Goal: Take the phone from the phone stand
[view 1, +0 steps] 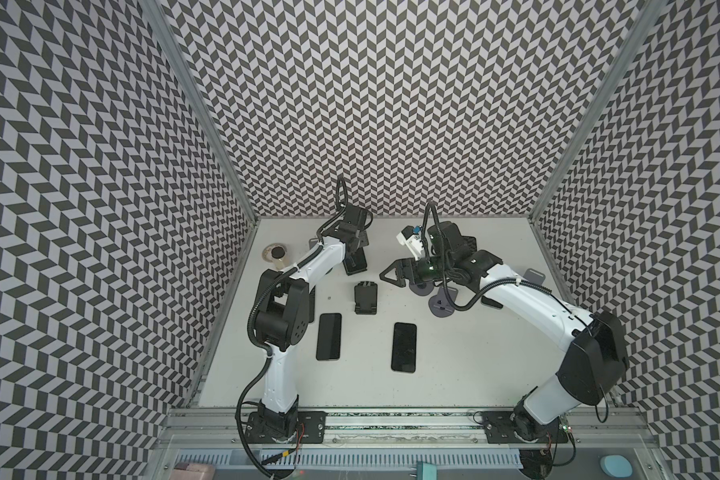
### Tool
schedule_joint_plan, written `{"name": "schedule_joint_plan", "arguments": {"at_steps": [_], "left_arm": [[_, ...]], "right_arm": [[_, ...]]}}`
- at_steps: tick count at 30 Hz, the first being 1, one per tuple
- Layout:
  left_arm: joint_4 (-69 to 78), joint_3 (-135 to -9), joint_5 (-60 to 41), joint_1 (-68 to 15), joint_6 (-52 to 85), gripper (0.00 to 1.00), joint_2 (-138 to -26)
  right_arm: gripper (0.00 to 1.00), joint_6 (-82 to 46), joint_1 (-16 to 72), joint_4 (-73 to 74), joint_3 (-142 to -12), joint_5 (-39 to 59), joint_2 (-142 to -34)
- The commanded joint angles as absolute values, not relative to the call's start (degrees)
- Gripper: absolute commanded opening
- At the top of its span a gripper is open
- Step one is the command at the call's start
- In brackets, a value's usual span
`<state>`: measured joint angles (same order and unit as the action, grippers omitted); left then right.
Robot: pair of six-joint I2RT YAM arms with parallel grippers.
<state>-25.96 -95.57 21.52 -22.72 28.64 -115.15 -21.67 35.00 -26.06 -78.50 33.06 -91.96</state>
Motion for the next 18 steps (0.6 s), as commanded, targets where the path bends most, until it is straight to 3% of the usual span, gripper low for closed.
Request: {"name": "schedule_joint_plan", "arguments": {"at_steps": [1, 18], "left_arm": [[-23.3, -95.8, 21.8, -22.4, 28.3, 0.6, -111.5], [-24.4, -97.8, 20.9, -22.6, 28.7, 0.57, -110.0]], "right_arm": [[0.82, -21.6, 35.3, -26.0, -78.8, 33.2, -91.1], [0.82, -21.3, 35.2, -26.0, -78.6, 32.7, -89.6]]}}
